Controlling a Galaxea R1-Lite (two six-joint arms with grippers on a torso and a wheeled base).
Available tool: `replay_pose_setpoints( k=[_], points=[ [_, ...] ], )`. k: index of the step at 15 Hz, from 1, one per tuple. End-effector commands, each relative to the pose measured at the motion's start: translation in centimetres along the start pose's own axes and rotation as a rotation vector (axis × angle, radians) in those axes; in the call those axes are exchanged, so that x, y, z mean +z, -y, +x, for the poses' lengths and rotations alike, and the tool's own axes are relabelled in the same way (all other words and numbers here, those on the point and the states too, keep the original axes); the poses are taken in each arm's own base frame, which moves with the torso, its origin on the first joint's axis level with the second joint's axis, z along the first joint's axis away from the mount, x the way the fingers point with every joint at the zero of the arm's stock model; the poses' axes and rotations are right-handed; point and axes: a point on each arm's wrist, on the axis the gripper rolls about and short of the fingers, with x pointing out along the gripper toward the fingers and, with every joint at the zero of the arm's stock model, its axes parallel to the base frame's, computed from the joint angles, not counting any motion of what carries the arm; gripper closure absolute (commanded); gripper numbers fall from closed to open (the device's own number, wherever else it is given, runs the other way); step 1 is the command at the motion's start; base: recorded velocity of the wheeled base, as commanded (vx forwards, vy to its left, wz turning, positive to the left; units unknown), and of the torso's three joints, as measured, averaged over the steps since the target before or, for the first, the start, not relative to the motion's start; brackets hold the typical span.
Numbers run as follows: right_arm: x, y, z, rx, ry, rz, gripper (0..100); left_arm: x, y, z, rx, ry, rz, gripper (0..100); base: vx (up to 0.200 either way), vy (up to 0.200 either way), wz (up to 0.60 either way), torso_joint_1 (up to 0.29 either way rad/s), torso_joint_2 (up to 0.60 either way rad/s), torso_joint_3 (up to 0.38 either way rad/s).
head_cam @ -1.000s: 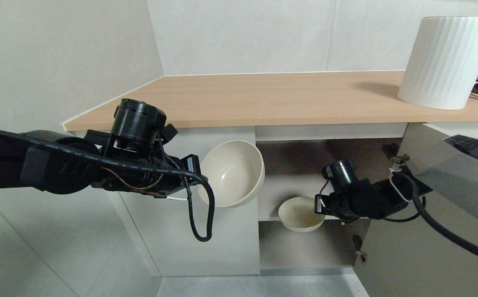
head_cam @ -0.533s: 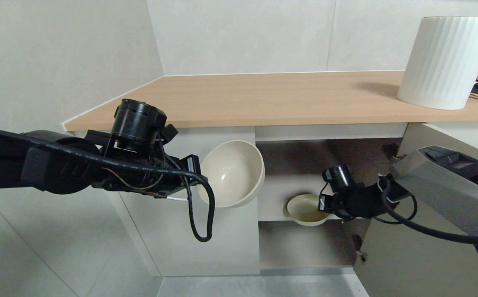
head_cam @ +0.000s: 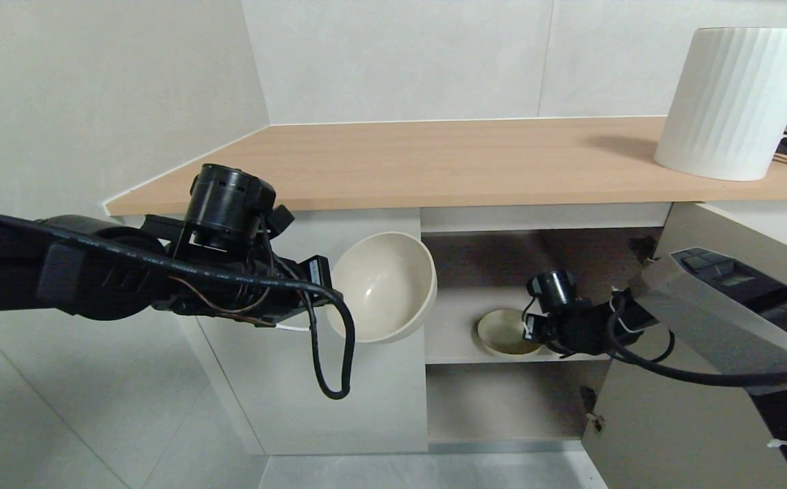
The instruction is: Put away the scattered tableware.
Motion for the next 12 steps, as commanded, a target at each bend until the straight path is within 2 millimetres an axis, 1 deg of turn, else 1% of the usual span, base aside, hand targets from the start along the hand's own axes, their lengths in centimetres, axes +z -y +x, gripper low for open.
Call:
replay_pose_setpoints(
  k=[1,7,9,12],
  points=[
    [-0.1,-0.2,0.8,-0.008,0.009,0.001,100,-0.1,-0.1,0.4,0.006,-0.010,-0.002,100,0.000,0.000,0.00,0.000,0.00,0.000],
    [0.4,-0.9,1.9,-0.009,0.045,0.010,100,-0.1,-0.3,0.8,0.011,-0.015,-0.003,100,0.000,0.000,0.00,0.000,0.00,0.000],
    [0.8,-1.0,2.0,-0.006,0.055,0.016,100,-0.2,-0.3,1.0,0.013,-0.018,-0.004,100,0.000,0.000,0.00,0.000,0.00,0.000],
    [0.8,-0.9,2.1,-0.008,0.057,0.018,100,-0.2,-0.3,1.0,0.013,-0.018,-0.004,100,0.000,0.000,0.00,0.000,0.00,0.000]
  ],
)
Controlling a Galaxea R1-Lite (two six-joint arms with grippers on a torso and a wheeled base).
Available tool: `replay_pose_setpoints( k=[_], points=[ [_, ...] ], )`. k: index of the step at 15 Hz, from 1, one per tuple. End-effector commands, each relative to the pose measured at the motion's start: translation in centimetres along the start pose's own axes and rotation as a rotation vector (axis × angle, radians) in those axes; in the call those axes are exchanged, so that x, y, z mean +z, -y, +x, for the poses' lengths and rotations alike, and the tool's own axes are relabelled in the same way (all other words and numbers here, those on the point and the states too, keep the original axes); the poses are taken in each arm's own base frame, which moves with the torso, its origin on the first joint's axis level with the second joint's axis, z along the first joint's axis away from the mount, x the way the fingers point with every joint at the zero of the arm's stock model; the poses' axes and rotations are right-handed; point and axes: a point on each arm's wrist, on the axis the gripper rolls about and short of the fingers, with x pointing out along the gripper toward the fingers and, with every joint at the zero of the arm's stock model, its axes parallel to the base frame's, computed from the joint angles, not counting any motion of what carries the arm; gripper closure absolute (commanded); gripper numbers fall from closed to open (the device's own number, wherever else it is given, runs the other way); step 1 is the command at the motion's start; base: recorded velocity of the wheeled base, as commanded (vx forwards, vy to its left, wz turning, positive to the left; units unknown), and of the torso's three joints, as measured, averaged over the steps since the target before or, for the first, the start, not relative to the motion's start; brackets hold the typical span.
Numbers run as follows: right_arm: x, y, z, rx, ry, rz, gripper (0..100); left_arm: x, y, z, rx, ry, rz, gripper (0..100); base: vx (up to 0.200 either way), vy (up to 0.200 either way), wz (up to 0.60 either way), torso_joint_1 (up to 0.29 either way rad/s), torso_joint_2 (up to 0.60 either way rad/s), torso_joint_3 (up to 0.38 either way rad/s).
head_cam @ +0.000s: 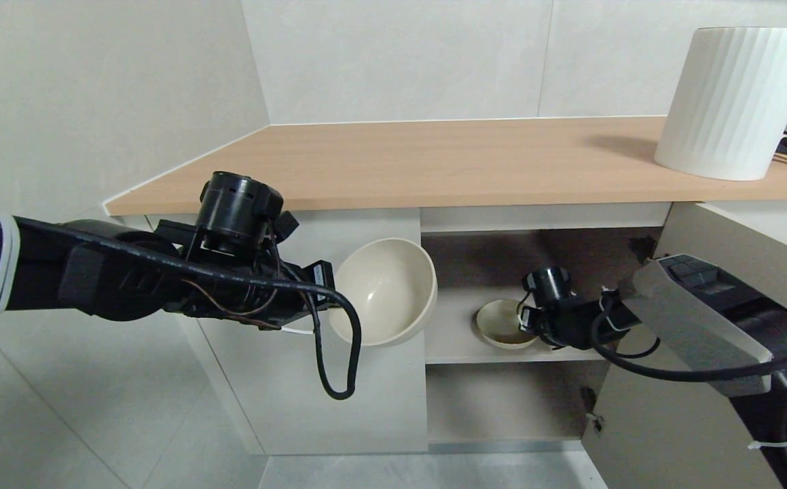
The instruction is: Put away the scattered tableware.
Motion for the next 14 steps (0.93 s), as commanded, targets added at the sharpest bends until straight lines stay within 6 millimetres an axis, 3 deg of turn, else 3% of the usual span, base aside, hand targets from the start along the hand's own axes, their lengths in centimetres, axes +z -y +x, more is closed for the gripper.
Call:
replay_pose_setpoints(
  k=[1,4,5,9,12,14],
  points=[
    [-0.1,-0.1,0.0,0.001,0.000,-0.001,100,0.0,0.0,0.1,0.002,-0.003,-0.001,100,0.000,0.000,0.00,0.000,0.00,0.000],
    [-0.1,-0.1,0.0,0.002,0.002,0.000,100,-0.1,-0.1,0.3,0.005,-0.008,-0.002,100,0.000,0.000,0.00,0.000,0.00,0.000],
    [0.0,-0.1,0.0,0.003,0.003,0.000,0,-0.1,-0.1,0.3,0.005,-0.008,-0.002,100,0.000,0.000,0.00,0.000,0.00,0.000],
    [0.1,-0.1,-0.3,0.004,0.002,0.003,0,-0.4,0.1,0.8,0.004,-0.024,0.004,100,0.000,0.000,0.00,0.000,0.00,0.000],
    [1.0,0.2,-2.2,0.014,-0.002,0.004,0,-1.5,0.7,2.1,0.010,-0.067,0.023,100,0.000,0.000,0.00,0.000,0.00,0.000],
    [1.4,0.3,-4.7,0.027,-0.009,-0.009,0,-2.8,0.9,4.1,0.061,-0.101,0.043,100,0.000,0.000,0.00,0.000,0.00,0.000]
  ],
)
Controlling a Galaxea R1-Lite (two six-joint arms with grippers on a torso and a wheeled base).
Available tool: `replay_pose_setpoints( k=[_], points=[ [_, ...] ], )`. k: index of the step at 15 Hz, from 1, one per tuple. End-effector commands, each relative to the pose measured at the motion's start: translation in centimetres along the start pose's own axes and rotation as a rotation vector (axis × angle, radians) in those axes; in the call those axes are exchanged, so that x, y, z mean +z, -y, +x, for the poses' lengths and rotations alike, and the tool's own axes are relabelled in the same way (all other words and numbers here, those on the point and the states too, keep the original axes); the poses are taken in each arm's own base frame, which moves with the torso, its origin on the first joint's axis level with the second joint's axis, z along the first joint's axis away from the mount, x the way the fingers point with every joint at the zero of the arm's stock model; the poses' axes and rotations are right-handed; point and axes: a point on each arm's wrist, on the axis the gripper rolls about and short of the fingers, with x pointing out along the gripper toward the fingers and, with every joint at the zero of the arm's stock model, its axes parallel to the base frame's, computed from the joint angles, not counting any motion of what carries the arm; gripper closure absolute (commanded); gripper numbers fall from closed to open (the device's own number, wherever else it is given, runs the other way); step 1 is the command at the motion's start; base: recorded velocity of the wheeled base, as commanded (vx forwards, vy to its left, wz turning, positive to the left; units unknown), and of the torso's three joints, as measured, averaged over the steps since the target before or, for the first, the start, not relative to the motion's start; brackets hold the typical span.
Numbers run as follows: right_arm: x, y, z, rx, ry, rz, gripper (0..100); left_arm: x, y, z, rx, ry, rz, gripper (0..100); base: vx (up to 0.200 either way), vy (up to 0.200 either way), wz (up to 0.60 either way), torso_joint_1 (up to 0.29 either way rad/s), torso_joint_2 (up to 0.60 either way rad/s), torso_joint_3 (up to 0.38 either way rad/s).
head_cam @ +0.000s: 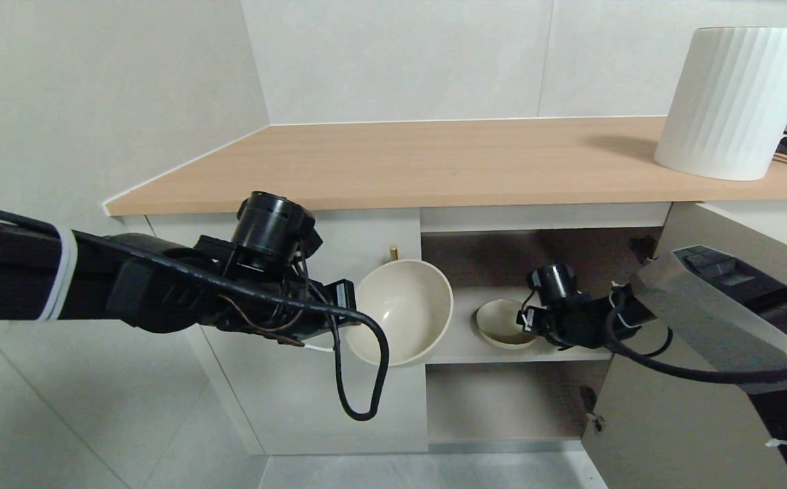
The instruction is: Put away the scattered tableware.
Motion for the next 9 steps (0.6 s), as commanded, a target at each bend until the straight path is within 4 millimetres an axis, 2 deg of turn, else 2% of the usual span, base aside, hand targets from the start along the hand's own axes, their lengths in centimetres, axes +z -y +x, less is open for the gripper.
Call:
replay_pose_setpoints(
  k=[1,3,4,5,7,9],
  points=[
    [1.1,-0.1,-3.3,0.036,0.006,-0.008,0,-1.6,0.3,3.1,0.070,-0.055,0.024,100,0.000,0.000,0.00,0.000,0.00,0.000],
    [1.2,-0.2,-4.8,0.054,0.002,-0.018,0,-2.8,0.6,5.0,0.138,-0.074,0.053,100,0.000,0.000,0.00,0.000,0.00,0.000],
    [1.2,-0.3,-6.9,0.083,-0.006,-0.029,0,-3.6,0.7,6.6,0.203,-0.076,0.076,100,0.000,0.000,0.00,0.000,0.00,0.000],
    [1.1,-0.1,-7.8,0.094,-0.013,-0.033,0,-4.0,0.8,7.2,0.223,-0.079,0.088,100,0.000,0.000,0.00,0.000,0.00,0.000],
    [1.6,0.2,-11.8,0.225,-0.051,-0.045,0,-5.5,1.4,8.5,0.257,-0.106,0.153,100,0.000,0.000,0.00,0.000,0.00,0.000],
    [1.5,0.4,-14.2,0.303,-0.085,-0.066,0,-5.8,1.5,8.8,0.265,-0.113,0.160,100,0.000,0.000,0.00,0.000,0.00,0.000]
  ],
)
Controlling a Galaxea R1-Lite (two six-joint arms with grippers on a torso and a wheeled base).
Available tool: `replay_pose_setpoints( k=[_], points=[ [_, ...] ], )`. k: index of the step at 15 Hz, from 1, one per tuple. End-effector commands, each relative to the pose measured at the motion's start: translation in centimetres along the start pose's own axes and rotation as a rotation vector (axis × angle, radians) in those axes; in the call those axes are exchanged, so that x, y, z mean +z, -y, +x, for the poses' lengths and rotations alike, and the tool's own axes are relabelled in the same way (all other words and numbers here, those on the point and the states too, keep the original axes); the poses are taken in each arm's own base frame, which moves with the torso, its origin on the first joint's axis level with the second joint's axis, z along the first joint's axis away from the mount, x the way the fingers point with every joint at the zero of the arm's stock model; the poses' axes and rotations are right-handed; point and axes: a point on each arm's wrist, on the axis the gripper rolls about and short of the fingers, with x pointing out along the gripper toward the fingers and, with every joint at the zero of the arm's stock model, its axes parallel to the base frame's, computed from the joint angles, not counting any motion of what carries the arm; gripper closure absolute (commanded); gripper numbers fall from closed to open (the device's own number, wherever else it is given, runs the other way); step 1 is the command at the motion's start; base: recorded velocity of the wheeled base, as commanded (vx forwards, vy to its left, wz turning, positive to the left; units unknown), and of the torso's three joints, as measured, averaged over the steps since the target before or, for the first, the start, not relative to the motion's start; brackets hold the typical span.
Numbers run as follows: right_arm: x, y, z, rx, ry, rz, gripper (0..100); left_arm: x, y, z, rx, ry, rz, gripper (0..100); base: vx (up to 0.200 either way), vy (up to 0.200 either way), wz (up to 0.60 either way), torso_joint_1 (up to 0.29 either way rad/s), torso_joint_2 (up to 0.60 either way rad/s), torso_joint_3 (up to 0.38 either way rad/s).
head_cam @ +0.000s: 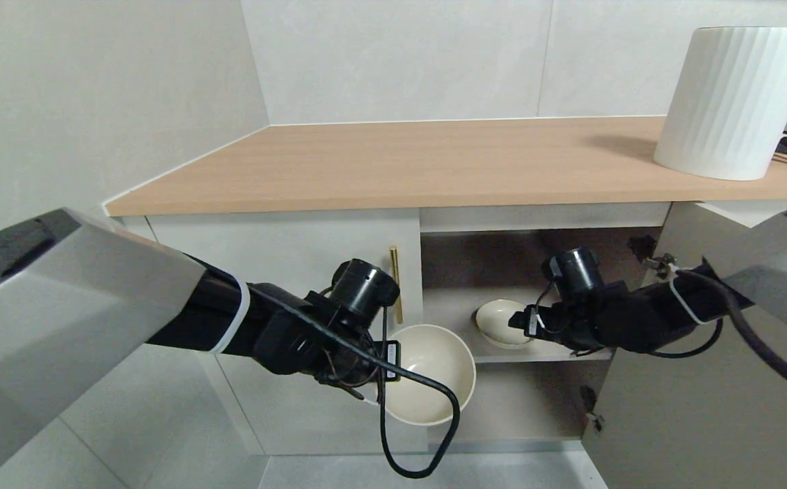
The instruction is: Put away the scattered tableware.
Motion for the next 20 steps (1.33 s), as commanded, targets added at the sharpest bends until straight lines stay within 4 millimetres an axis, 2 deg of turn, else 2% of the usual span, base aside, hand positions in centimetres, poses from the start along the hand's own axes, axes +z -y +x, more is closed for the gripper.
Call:
replay_pose_setpoints(
  k=[1,3,4,6,7,8,9,12,16,20],
  points=[
    [0.2,-1.4,-6.1,0.146,-0.008,-0.062,0,-0.6,0.2,1.1,0.014,-0.029,0.014,100,0.000,0.000,0.00,0.000,0.00,0.000],
    [-0.7,-2.6,-8.6,0.219,-0.049,-0.113,0,-0.8,0.6,1.3,0.010,-0.033,0.023,100,0.000,0.000,0.00,0.000,0.00,0.000],
    [-1.0,-2.9,-8.9,0.228,-0.061,-0.125,0,-0.9,0.6,1.4,0.011,-0.036,0.025,100,0.000,0.000,0.00,0.000,0.00,0.000],
    [-3.1,-4.2,-10.1,0.258,-0.129,-0.237,0,-1.2,1.1,1.4,0.005,-0.040,0.037,100,0.000,0.000,0.00,0.000,0.00,0.000],
    [-3.3,-4.3,-10.1,0.260,-0.134,-0.251,0,-1.2,1.1,1.4,0.005,-0.040,0.037,100,0.000,0.000,0.00,0.000,0.00,0.000],
    [-4.7,-5.2,-10.0,0.270,-0.160,-0.307,0,-1.1,1.1,1.1,0.004,-0.033,0.035,100,0.000,0.000,0.00,0.000,0.00,0.000],
    [-5.2,-5.6,-9.7,0.270,-0.173,-0.319,0,-1.1,1.2,1.0,0.003,-0.030,0.035,100,0.000,0.000,0.00,0.000,0.00,0.000],
    [-6.8,-6.2,-8.0,0.174,-0.176,-0.353,0,-1.3,1.8,0.3,-0.014,-0.021,0.050,100,0.000,0.000,0.00,0.000,0.00,0.000],
    [-7.0,-6.8,-6.7,0.137,-0.126,-0.342,0,-1.3,1.9,0.2,-0.014,-0.019,0.051,100,0.000,0.000,0.00,0.000,0.00,0.000],
    [-6.9,-7.0,-6.5,0.146,-0.104,-0.334,0,-1.3,1.9,0.1,-0.015,-0.019,0.052,100,0.000,0.000,0.00,0.000,0.00,0.000]
  ],
)
